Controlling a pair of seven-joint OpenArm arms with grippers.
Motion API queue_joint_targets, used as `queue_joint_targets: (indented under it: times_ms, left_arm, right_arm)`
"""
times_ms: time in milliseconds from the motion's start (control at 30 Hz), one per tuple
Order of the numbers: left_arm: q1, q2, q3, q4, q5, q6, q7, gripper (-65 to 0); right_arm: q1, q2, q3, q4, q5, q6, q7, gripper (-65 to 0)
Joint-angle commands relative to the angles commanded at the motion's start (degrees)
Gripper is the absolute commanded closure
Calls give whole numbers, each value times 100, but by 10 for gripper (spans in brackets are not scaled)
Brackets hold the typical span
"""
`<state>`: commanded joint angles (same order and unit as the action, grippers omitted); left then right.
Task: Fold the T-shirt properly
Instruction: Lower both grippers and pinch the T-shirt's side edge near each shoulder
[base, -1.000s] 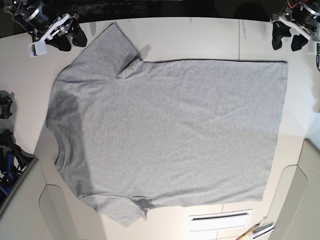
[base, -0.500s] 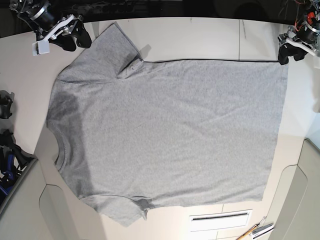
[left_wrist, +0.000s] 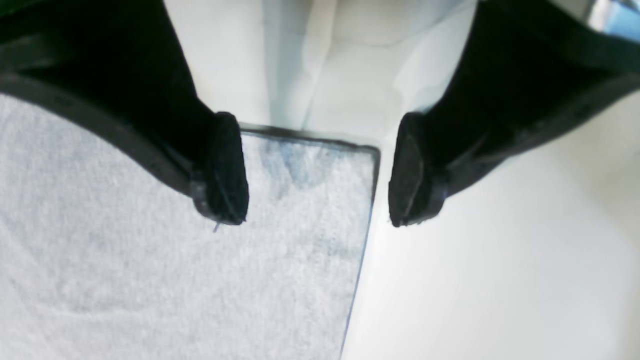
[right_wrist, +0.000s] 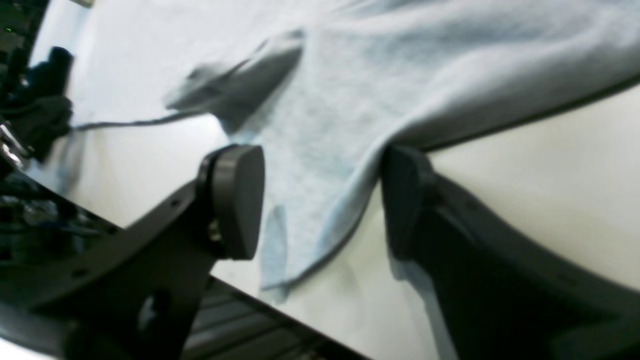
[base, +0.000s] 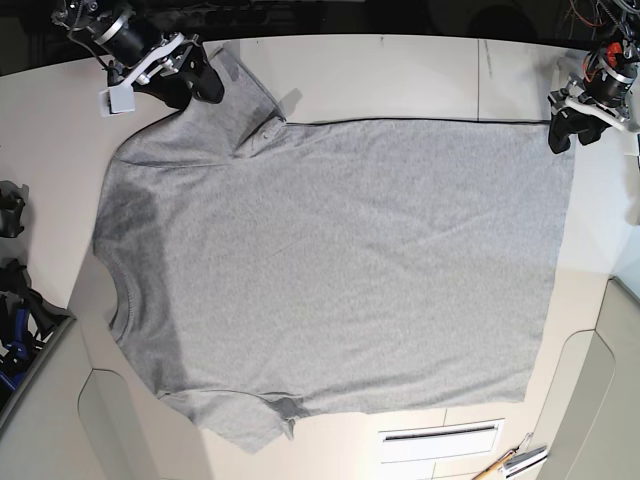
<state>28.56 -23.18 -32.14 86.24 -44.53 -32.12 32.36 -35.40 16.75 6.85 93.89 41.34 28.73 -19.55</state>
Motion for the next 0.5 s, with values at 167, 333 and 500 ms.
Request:
queue_joint_targets:
  times_ms: [167, 333, 500]
  left_arm:
    - [0, 0, 131, 0, 7, 0, -22, -475]
    - [-13, 2, 267, 0, 90, 2, -44, -474]
    - [-11, 0, 267, 0, 162, -2, -39, -468]
  right_arm:
    - [20, -57, -24, 0, -48, -2, 22, -371]
    - [96, -59, -24, 0, -107, 0, 24, -371]
    - [96, -59, -24, 0, -107, 0, 26, -371]
